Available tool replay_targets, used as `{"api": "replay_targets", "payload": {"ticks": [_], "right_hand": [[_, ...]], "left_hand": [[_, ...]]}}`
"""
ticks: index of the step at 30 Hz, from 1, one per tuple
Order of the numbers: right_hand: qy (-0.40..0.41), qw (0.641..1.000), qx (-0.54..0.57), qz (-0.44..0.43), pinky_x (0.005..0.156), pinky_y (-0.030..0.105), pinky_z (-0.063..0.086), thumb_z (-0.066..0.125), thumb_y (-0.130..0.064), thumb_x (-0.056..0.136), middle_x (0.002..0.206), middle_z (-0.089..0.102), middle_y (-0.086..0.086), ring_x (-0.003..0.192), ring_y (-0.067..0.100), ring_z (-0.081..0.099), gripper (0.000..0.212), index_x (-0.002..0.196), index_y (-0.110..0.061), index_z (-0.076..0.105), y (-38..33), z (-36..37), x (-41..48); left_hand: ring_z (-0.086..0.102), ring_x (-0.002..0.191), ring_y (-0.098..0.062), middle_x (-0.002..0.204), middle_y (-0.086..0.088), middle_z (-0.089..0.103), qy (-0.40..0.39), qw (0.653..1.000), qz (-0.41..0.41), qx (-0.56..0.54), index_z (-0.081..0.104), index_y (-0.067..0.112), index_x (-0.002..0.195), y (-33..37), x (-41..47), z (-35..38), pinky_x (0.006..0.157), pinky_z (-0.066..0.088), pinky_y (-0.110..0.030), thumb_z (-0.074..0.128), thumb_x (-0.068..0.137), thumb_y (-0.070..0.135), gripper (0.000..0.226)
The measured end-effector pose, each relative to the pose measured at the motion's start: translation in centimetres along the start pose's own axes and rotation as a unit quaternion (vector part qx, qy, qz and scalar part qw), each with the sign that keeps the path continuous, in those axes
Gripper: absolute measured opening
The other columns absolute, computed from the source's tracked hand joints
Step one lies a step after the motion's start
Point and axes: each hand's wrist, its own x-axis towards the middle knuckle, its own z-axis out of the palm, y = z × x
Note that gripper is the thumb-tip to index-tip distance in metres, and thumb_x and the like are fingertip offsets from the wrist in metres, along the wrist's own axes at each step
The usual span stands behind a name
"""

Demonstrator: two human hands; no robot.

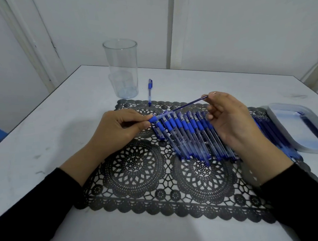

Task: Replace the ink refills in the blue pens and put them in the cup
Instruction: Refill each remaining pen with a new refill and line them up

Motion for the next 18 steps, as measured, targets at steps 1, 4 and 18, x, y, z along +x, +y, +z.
{"api": "replay_targets", "payload": {"ticks": [1, 4, 18], "right_hand": [[0.01, 1.0, 0.006, -0.005, 0.059, 0.021, 0.042, 0.061, -0.007, 0.091, 0.082, 0.069, -0.001, 0.067, 0.008, 0.054, 0.006, 0.089, -0.012, 0.063, -0.3, -0.2, 0.2], [0.035, 0.999, 0.016, -0.026, 0.058, 0.021, 0.041, 0.064, -0.009, 0.091, 0.085, 0.069, 0.001, 0.064, 0.008, 0.052, 0.003, 0.093, -0.011, 0.064, -1.3, -1.0, 0.6], [0.137, 0.917, -0.363, -0.097, 0.06, 0.009, 0.042, 0.076, -0.016, 0.082, 0.086, 0.074, -0.007, 0.061, -0.01, 0.061, 0.005, 0.085, -0.012, 0.076, -7.6, -8.3, 0.5]], "left_hand": [[0.068, 0.078, -0.002, 0.091, 0.019, 0.074, 0.001, 1.0, 0.0, 0.004, 0.073, 0.026, 0.107, -0.1, 0.0, 0.0, 0.073, 0.051, -0.013, 0.075, 0.079, 0.022, 0.028], [0.069, 0.08, -0.003, 0.093, 0.02, 0.074, 0.003, 1.0, -0.004, 0.014, 0.073, 0.026, 0.107, -0.1, 0.0, 0.1, 0.074, 0.051, -0.011, 0.075, 0.079, 0.021, 0.028], [0.072, 0.082, -0.005, 0.084, 0.015, 0.076, -0.087, 0.996, -0.015, -0.024, 0.077, 0.033, 0.096, 5.5, 2.9, 5.5, 0.079, 0.057, -0.019, 0.073, 0.075, 0.036, 0.022]]}}
